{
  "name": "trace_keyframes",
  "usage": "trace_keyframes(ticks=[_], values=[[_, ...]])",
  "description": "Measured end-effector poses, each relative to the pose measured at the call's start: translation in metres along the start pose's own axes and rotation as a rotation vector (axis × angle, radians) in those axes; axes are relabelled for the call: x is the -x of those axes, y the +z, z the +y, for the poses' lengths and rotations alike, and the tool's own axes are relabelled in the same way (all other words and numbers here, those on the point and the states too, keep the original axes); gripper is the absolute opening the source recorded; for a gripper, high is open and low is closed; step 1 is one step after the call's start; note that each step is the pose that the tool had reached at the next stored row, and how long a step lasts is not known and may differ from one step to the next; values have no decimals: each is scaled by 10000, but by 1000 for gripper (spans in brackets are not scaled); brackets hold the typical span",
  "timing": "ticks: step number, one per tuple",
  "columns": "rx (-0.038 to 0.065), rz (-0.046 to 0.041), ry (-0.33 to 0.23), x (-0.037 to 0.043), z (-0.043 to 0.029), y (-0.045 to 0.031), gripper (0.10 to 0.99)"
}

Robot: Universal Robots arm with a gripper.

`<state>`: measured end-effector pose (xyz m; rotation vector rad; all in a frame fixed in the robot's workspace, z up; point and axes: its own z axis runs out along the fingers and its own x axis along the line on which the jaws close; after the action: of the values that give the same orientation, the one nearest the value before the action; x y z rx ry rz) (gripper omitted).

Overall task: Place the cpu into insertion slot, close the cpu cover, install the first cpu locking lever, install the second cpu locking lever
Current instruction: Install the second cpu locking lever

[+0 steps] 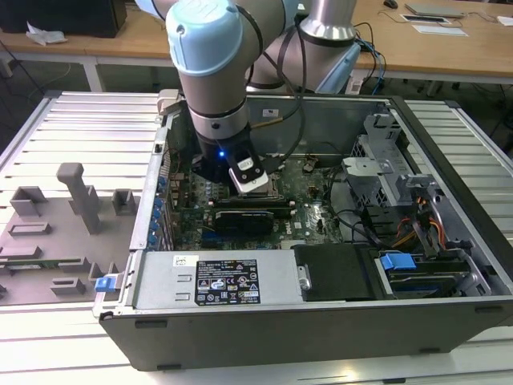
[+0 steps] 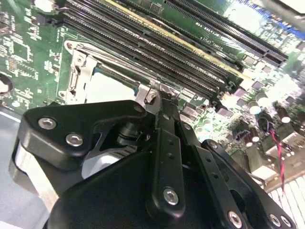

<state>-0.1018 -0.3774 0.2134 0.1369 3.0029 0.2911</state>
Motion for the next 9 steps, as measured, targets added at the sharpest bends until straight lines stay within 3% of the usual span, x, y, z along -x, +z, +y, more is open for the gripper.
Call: trace_keyframes(ticks=[3, 5, 7, 8, 9], values=[[-425, 15, -11, 18, 8, -39, 106], [-461, 52, 4, 47, 11, -36, 106], [-472, 141, 20, 134, 18, -25, 106], [-481, 225, 34, 228, 25, -13, 106], [-495, 360, 56, 374, 37, 6, 106]])
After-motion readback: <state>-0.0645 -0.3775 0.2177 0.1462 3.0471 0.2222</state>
